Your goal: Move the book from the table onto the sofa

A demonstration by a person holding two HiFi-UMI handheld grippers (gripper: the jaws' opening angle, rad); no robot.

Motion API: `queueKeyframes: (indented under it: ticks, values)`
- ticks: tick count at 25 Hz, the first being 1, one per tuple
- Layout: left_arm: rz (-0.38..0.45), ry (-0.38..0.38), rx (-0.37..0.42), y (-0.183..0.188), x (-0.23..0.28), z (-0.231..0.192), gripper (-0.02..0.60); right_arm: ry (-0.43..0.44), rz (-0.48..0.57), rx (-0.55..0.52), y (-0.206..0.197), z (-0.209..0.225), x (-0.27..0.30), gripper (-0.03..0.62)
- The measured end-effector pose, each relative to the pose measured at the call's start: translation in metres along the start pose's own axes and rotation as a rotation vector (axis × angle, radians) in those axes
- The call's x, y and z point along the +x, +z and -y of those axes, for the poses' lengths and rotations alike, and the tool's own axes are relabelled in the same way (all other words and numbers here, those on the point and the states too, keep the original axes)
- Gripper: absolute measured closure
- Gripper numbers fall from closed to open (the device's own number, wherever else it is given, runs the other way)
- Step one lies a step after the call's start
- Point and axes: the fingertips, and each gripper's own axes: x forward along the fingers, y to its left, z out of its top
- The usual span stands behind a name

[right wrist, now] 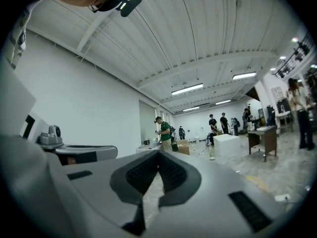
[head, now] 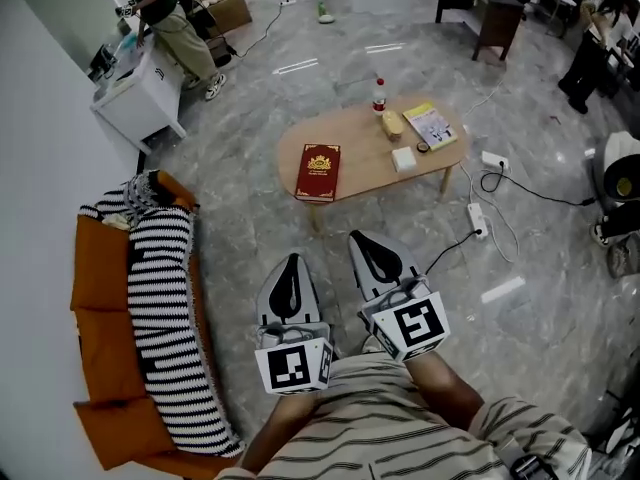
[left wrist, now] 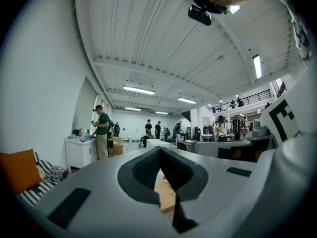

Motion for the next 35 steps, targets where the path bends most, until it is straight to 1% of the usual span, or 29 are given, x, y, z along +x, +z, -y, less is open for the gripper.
queueKeyframes:
  ticks: [5,12,15,22,26,31,35]
  values:
    - [-0.040,-0.043,-0.020,-0.018,0.040,-0.019,0.576,-0.033,-0.062,0.021,-0.024,0.013,0.045,0.580]
    - [-0.080,-0.077,-0.063,-0.040,0.132,-0.085,0.575,-0.089,-0.104,0.025,-0.040,0.038,0.140,0.580]
    - [-0.099,-0.105,-0.072,-0.044,0.171,-0.111,0.576,-0.117,-0.125,0.050,-0.048,0.045,0.183,0.581]
    - [-0.145,-0.168,-0.097,-0.054,0.249,-0.154,0.576,-0.202,-0.167,0.065,-0.052,0.073,0.263,0.582]
    - [-0.161,-0.184,-0.037,-0.062,0.280,-0.179,0.577,-0.222,-0.207,0.075,-0.064,0.079,0.303,0.580]
    - [-0.203,-0.226,-0.054,-0.082,0.306,-0.201,0.577,-0.254,-0.236,0.085,-0.081,0.081,0.335,0.581]
    - [-0.252,-0.249,-0.067,-0.109,0.326,-0.208,0.576,-0.271,-0.276,0.103,-0.106,0.089,0.351,0.581]
